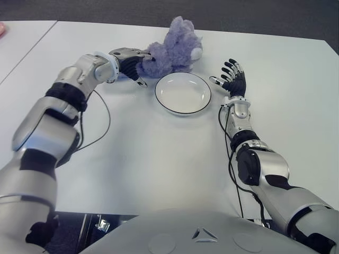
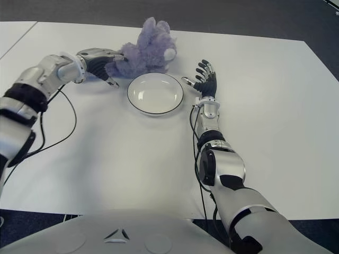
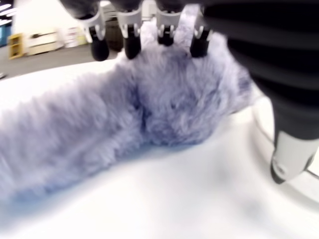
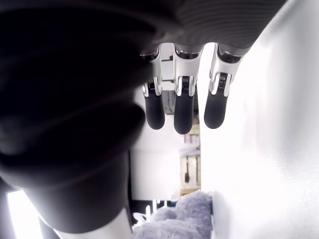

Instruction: Put the doll into the plate.

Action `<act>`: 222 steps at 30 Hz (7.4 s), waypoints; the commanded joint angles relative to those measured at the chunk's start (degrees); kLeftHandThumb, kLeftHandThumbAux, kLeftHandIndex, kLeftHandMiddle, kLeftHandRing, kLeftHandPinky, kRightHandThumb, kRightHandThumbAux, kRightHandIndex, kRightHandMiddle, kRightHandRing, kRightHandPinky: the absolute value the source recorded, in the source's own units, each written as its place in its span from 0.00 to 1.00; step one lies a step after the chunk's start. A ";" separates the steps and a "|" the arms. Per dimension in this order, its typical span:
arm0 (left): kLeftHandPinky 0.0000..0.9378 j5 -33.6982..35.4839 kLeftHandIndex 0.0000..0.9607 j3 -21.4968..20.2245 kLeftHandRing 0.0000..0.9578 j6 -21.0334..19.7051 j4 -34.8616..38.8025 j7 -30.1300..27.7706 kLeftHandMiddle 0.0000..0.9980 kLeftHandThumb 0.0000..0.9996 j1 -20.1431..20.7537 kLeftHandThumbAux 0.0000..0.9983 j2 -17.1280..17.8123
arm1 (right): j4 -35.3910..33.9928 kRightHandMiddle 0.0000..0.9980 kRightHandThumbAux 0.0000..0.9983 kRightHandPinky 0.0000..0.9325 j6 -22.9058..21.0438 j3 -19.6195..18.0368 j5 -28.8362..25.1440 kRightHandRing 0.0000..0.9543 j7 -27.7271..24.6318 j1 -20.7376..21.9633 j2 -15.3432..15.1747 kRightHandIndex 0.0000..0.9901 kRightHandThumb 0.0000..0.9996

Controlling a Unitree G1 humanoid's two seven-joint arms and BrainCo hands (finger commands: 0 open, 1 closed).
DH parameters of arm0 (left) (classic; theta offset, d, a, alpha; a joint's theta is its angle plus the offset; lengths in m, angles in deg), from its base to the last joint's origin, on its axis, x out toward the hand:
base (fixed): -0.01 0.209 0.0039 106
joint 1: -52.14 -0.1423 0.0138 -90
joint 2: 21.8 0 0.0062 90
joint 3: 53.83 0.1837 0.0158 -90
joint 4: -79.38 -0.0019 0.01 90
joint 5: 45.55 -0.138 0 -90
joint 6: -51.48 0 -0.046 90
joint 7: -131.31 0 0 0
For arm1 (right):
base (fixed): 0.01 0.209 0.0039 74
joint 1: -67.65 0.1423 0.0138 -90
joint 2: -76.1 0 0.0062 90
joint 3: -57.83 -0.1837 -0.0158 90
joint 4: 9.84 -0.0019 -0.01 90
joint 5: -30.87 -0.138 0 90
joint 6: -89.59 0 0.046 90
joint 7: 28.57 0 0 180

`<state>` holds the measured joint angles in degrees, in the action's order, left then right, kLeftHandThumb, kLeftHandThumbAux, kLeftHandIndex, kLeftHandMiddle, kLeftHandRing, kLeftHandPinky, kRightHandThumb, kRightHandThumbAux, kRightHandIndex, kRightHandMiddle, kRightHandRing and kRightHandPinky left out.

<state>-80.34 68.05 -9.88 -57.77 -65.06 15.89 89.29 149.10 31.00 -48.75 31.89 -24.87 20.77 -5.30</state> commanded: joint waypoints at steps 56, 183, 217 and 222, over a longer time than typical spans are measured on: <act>0.24 -8.21 0.19 -15.82 0.17 6.46 11.10 40.53 0.12 0.36 1.89 0.55 -3.97 | 9.23 0.20 0.97 0.24 -7.37 7.62 6.76 0.20 7.21 -14.89 3.09 0.18 0.00; 0.28 -18.32 0.36 12.59 0.13 -39.64 -34.70 23.93 0.08 0.32 -7.29 0.66 -27.48 | 8.59 0.27 1.00 0.30 -4.20 2.96 4.10 0.27 1.74 -18.27 -1.48 0.22 0.06; 0.84 -14.43 0.41 5.77 0.64 -39.71 -34.10 35.12 0.51 0.91 -6.33 0.66 -23.87 | 8.62 0.28 1.00 0.30 -4.27 3.35 4.92 0.28 3.95 -17.45 0.29 0.22 0.00; 0.87 -14.03 0.42 4.45 0.82 -38.50 -33.94 34.96 0.55 0.85 -5.90 0.67 -23.07 | 8.59 0.28 1.00 0.30 -4.06 3.23 4.73 0.28 3.68 -17.43 0.50 0.22 0.00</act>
<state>-96.47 73.93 -53.36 -87.73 -25.65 18.94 67.52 149.66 30.37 -45.24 37.10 -21.41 18.45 -9.10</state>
